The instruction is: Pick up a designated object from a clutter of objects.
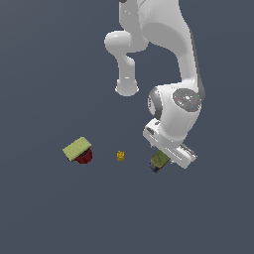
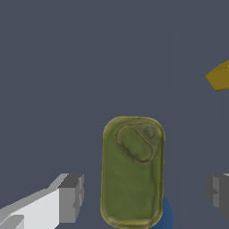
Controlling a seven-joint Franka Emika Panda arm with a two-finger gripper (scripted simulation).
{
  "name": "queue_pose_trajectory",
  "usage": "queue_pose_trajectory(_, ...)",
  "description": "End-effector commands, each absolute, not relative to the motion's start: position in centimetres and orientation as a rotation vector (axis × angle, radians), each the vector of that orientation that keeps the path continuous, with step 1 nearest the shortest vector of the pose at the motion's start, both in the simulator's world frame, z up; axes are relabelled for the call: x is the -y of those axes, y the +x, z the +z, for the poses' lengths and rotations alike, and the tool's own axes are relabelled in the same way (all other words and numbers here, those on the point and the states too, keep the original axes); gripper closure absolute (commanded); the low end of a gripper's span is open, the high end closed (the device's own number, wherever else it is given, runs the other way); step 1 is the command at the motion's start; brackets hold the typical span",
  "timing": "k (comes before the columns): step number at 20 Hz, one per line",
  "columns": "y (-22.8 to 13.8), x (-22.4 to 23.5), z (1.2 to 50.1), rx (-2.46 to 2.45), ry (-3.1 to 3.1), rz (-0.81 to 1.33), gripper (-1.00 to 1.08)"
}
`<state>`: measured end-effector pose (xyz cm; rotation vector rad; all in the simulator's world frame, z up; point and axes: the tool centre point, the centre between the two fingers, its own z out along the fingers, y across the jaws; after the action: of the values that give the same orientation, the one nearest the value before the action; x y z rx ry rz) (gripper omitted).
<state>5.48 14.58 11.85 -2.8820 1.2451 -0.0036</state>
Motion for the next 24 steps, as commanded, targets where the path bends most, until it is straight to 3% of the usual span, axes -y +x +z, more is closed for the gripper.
queue_pose_trajectory(1,5.4,-14.9,11.3,-1.269,-2.873,-0.002,-0.92)
queue_pose_trajectory(24,5.3,-15.2,5.9,-1.286,-2.867,0.000,-0.92)
